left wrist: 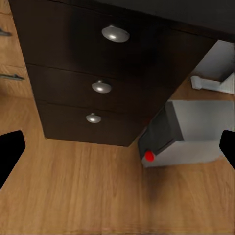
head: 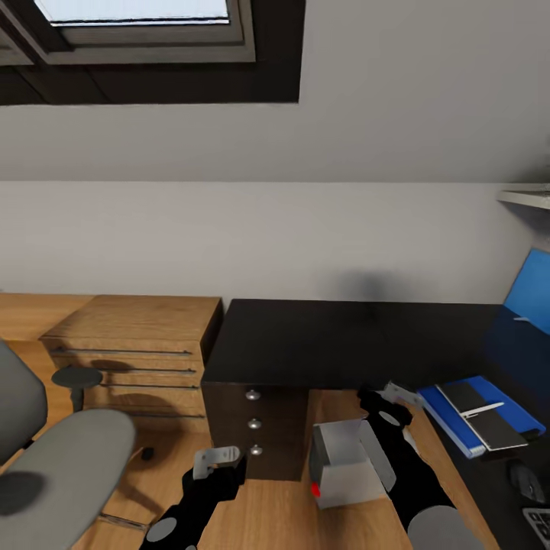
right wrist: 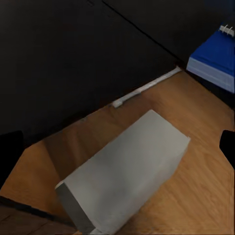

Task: In the bedroom, organize the workspace by keeping the computer under the desk, ensuring the monitor is on the desk, placing the keyboard on the desk next to the monitor, placing the mouse on the desk next to the keyboard, moving the folder from the swivel chair onto the desk next to the mouse, stacking the notebook on top of the folder with the pen on top of the notebook, and positioning the swivel chair next to the desk.

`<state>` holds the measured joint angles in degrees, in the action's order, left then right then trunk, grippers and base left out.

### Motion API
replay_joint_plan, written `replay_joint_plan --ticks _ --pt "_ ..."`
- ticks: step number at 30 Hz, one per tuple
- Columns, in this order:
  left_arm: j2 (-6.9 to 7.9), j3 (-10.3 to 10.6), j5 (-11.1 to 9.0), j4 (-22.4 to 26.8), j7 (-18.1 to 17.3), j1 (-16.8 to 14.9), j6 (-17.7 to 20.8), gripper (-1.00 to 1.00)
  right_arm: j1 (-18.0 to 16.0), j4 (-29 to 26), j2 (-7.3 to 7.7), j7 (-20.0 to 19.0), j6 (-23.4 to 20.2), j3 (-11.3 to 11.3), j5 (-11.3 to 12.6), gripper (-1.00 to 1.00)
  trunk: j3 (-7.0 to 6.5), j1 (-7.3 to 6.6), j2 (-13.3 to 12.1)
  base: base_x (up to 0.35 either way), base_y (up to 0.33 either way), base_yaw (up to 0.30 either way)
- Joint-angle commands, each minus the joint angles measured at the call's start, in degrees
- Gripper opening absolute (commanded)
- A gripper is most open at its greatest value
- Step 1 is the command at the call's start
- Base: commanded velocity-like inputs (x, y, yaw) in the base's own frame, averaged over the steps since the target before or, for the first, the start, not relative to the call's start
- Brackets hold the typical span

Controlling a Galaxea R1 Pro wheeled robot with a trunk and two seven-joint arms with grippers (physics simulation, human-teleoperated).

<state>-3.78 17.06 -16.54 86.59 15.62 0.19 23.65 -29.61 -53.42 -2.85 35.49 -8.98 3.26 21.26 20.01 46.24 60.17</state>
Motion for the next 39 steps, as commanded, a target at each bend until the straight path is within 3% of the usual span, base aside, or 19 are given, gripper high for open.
replay_joint_plan --ticks 1,6,7,11,13,15,19,23,24,27,33,35,39 --pt "0.00 0.03 -0.60 -0.14 0.50 -0.01 0.17 1.00 -0.01 0.45 0.01 0.35 -0.29 0.62 0.15 1.00 0.06 -0.03 0.05 -0.328 0.076 0.000" --pt "0.00 -0.06 -0.57 -1.81 0.59 -0.01 0.09 1.00 0.05 2.66 0.01 0.18 -0.15 3.47 0.06 1.00 0.06 -0.03 0.05 -0.330 0.076 0.000" --pt "0.05 -0.09 -0.54 -4.02 0.62 -0.01 0.03 1.00 0.07 4.65 0.03 0.10 0.31 6.56 0.00 1.00 0.06 -0.03 0.05 -0.332 0.061 0.000" --pt "0.12 -0.15 -0.52 -8.55 0.73 -0.01 -0.04 1.00 0.07 7.87 0.03 -0.05 2.31 10.05 -0.05 1.00 0.06 -0.03 0.05 -0.332 0.062 0.000" --pt "0.17 -0.92 -0.42 -18.08 0.68 -0.01 -0.23 1.00 0.08 13.09 0.02 -0.24 7.27 14.20 -0.02 1.00 0.06 -0.03 0.05 -0.314 0.131 0.000" --pt "0.22 -1.87 -0.31 -23.64 0.58 -0.01 -0.79 1.00 0.08 16.56 -0.03 -0.29 10.62 16.34 -0.01 1.00 0.06 -0.03 0.05 -0.266 0.200 0.000" --pt "0.29 -2.78 -0.18 -29.89 0.45 -0.01 -3.43 1.00 0.18 23.68 -0.16 -0.56 15.39 18.73 0.05 1.00 0.06 -0.03 0.05 -0.210 0.256 0.000" --pt "0.49 -3.10 -0.14 -34.69 0.40 -0.01 -7.26 1.00 0.31 34.13 -0.86 -3.37 20.85 19.75 0.01 1.00 0.06 -0.03 0.05 -0.175 0.290 0.000" --pt "0.59 -3.18 -0.15 -37.18 0.39 -0.01 -9.39 1.00 0.37 39.84 -1.47 -6.44 25.01 19.98 -0.14 1.00 0.06 -0.03 0.05 -0.164 0.300 0.000" --pt "0.73 -3.23 -0.16 -40.04 0.38 -0.01 -11.86 1.00 0.41 45.84 -1.82 -10.07 30.16 20.02 -0.54 1.00 0.06 -0.03 0.05 -0.161 0.302 0.000" --pt "0.87 -3.24 -0.18 -45.11 0.23 -0.01 -17.02 1.00 0.52 51.94 -1.85 -13.35 35.04 19.96 -0.71 1.00 0.06 -0.03 0.05 -0.158 0.304 0.000" --pt "0.77 -3.11 -0.11 -49.57 0.09 -0.01 -23.14 1.00 1.47 53.82 -1.78 -16.53 36.90 19.92 -0.71 1.00 0.06 -0.03 0.05 -0.156 0.305 0.000" --pt "0.73 -3.04 -0.09 -51.55 0.05 -0.01 -25.97 1.00 2.59 54.31 -1.59 -19.27 37.54 19.85 -0.72 1.00 0.06 -0.03 0.05 -0.155 0.305 0.000"
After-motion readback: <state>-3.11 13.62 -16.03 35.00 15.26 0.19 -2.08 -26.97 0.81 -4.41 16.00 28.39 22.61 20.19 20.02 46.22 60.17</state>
